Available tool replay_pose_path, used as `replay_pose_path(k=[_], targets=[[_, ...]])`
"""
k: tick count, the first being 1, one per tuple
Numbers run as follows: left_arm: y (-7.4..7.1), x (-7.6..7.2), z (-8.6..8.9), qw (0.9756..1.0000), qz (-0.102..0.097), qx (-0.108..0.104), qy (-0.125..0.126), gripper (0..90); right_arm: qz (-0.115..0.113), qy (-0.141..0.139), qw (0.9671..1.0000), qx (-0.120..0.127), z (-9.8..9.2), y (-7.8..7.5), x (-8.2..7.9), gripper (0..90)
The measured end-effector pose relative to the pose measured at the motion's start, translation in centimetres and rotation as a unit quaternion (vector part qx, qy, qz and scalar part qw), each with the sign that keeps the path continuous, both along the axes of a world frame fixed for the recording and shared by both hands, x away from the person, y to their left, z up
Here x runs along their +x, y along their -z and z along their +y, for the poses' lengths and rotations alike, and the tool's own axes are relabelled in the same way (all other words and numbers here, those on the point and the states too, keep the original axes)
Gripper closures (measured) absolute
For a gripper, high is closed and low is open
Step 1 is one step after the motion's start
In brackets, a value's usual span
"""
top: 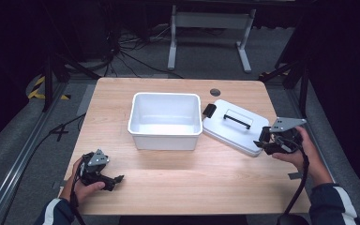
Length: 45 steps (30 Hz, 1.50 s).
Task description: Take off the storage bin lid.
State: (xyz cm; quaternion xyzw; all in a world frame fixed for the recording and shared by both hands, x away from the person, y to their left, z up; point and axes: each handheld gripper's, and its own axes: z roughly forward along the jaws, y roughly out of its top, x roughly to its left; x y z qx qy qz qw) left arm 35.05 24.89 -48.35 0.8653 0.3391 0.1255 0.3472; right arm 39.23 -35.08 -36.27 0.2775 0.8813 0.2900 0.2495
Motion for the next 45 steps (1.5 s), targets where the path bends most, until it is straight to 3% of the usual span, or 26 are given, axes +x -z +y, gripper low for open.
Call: replay_pose_path(k=[9, 17, 27, 31, 37, 39, 45], targets=[[0.0, 0.0, 0.0, 1.0, 0.0, 0.0, 0.001, 0.2, -0.004, 0.005, 0.9998, 0.02, -1.6, 1.8, -2.1, 31.9], [0.0, 0.1, 0.0, 1.0, -0.004, 0.002, 0.002, 0.2, 0.014, 0.013, 0.9989, 0.042, -2.7, 4.2, -3.7, 29.3], [0.0, 0.1, 0.0, 1.0, -0.004, -0.001, 0.001, 0.2, 0.028, 0.036, 0.9971, 0.061, -3.7, 7.0, -4.4, 27.5], [0.0, 0.1, 0.0, 1.0, -0.004, 0.0, 0.002, 0.2, 0.043, 0.053, 0.9938, 0.089, -4.3, 8.6, -5.0, 26.7], [0.0, 0.1, 0.0, 1.0, -0.004, -0.001, 0.001, 0.2, 0.055, 0.066, 0.9909, 0.105, -4.6, 10.1, -5.3, 23.7], [0.0, 0.1, 0.0, 1.0, -0.004, -0.001, 0.001, 0.2, 0.054, 0.07, 0.9886, 0.122, -4.7, 10.4, -5.4, 23.2], [0.0, 0.1, 0.0, 1.0, -0.004, -0.001, 0.001, 0.2, 0.052, 0.076, 0.988, 0.124, -4.7, 10.5, -5.5, 22.9]])
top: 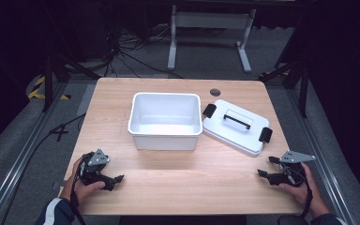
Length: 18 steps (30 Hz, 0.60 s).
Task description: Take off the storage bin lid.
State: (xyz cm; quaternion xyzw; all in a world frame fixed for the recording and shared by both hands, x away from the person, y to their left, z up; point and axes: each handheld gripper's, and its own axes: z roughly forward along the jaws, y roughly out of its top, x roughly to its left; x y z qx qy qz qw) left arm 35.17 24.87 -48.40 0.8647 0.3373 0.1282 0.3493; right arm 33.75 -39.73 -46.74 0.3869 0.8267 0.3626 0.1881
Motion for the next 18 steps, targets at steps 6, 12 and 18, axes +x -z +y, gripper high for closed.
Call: replay_pose_path(k=[6, 12, 18], targets=[[0.0, 0.04, 0.01, 1.0, 0.001, 0.0, 0.003, 0.1, 0.001, 0.002, 1.0, -0.001, 0.01, -0.02, -0.04, 22.8], [0.0, 0.02, 0.01, 1.0, 0.003, 0.0, 0.003, 0.1, 0.001, 0.008, 1.0, -0.002, 0.08, -0.02, -0.06, 22.4], [-0.02, 0.05, 0.0, 1.0, 0.004, 0.0, 0.003, 0.1, 0.001, 0.012, 0.9999, -0.002, 0.11, 0.01, 0.02, 20.6]])
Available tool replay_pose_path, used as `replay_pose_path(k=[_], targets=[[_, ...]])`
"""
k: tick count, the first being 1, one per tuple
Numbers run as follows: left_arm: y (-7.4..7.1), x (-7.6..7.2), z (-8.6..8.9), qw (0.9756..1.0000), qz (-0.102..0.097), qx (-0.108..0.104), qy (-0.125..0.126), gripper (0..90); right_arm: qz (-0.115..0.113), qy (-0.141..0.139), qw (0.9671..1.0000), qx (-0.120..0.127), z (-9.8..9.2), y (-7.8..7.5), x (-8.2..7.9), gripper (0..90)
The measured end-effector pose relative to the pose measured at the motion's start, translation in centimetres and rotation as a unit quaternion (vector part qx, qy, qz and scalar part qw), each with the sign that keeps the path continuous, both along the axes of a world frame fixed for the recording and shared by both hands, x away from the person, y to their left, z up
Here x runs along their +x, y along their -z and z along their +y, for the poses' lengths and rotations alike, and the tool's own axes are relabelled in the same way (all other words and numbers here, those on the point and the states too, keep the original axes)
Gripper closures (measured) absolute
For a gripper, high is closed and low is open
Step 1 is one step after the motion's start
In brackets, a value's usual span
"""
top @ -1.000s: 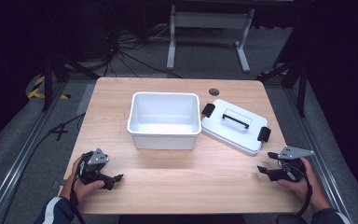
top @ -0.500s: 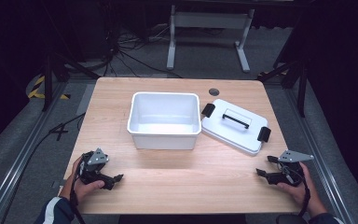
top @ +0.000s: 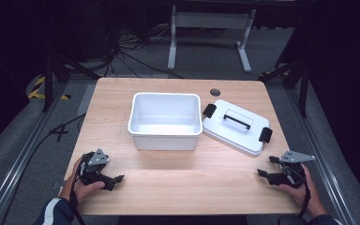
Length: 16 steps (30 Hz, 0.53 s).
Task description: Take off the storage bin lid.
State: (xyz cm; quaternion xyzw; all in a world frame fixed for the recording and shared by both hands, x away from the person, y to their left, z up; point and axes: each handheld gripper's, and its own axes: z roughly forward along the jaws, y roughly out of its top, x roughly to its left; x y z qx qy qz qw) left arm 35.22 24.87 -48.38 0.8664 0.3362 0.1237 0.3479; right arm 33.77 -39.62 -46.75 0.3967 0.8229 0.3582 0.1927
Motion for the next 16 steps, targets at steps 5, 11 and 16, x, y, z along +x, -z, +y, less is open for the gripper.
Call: replay_pose_path(k=[5, 11, 16], targets=[[-0.06, 0.05, 0.0, 1.0, 0.0, 0.002, -0.001, 0.1, 0.001, 0.004, 1.0, 0.0, 0.02, 0.01, 0.04, 19.2], [-0.04, 0.04, -0.06, 1.0, 0.002, 0.0, -0.003, 0.1, 0.002, 0.004, 1.0, -0.002, 0.0, 0.0, 0.06, 18.6], [-0.04, 0.04, -0.06, 1.0, 0.002, 0.0, -0.003, 0.1, 0.003, 0.007, 1.0, -0.002, 0.05, 0.0, 0.1, 17.9]])
